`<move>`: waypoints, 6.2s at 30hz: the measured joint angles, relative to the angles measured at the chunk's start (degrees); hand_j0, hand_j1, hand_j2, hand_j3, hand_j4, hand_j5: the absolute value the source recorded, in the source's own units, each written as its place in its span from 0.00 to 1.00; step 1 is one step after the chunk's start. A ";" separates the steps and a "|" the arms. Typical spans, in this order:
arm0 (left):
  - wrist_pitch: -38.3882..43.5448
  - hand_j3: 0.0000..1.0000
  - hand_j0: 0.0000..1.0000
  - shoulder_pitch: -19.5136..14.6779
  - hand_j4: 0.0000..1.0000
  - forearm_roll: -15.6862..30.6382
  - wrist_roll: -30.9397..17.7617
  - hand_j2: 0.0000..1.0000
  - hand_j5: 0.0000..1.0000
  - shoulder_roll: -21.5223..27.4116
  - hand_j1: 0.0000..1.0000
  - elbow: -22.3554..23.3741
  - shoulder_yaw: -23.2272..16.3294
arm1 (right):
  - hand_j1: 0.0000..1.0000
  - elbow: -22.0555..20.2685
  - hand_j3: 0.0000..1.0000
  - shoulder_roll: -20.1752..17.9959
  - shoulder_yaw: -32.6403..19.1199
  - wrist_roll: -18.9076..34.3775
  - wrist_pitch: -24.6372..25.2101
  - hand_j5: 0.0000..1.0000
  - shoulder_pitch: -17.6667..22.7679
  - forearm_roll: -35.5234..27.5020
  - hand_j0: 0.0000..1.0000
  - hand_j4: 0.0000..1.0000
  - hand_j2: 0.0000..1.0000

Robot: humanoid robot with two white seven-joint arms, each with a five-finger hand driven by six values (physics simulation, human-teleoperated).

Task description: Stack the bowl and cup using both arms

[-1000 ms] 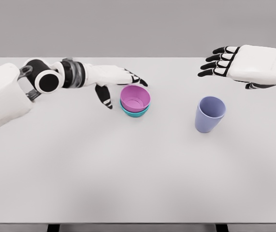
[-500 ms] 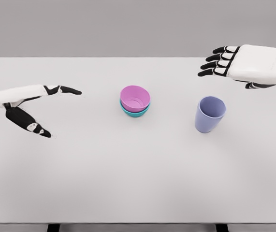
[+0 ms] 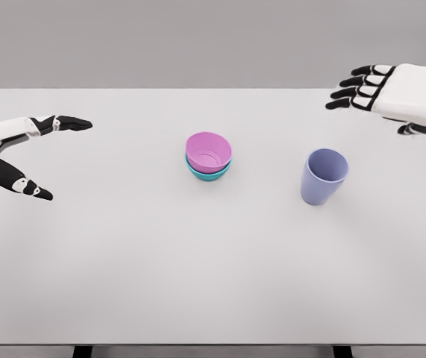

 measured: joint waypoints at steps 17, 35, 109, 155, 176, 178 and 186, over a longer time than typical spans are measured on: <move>0.00 1.00 1.00 0.88 1.00 -0.02 0.00 1.00 1.00 -0.65 1.00 0.08 0.12 | 1.00 2.37 1.00 3.89 17.46 0.00 0.00 1.00 -7.47 0.42 1.00 1.00 1.00; 0.00 1.00 1.00 0.88 1.00 -0.01 0.00 1.00 1.00 -1.06 1.00 -0.09 0.18 | 1.00 7.24 1.00 4.45 23.61 0.00 0.01 1.00 -8.79 0.58 1.00 1.00 1.00; 0.00 1.00 1.00 0.97 1.00 -0.02 0.00 1.00 1.00 -1.76 1.00 -0.10 0.18 | 0.59 12.78 0.59 9.86 26.66 0.00 0.00 0.59 -12.48 -0.15 0.59 0.59 0.59; 0.00 1.00 1.00 0.97 1.00 -0.08 0.00 1.00 1.00 -1.76 1.00 -0.10 0.18 | 0.60 21.25 0.60 30.69 26.55 0.00 -0.02 0.60 -21.27 0.66 0.60 0.60 0.60; 0.00 1.00 1.00 0.96 1.00 -0.10 0.00 1.00 1.00 -1.79 1.00 -0.10 0.18 | 0.66 25.08 0.66 34.15 30.19 0.01 -0.01 0.66 -21.97 2.26 0.66 0.66 0.66; 0.00 1.00 1.00 0.97 1.00 -0.10 0.00 1.00 1.00 -1.94 1.00 -0.07 0.22 | 0.79 25.02 0.79 34.32 30.22 0.00 -0.02 0.79 -21.97 2.79 0.79 0.79 0.79; 0.00 1.00 1.00 0.97 1.00 -0.09 0.00 1.00 1.00 -2.10 1.00 -0.02 0.26 | 1.00 24.30 1.00 34.33 29.86 0.00 -0.01 1.00 -22.06 4.11 1.00 1.00 1.00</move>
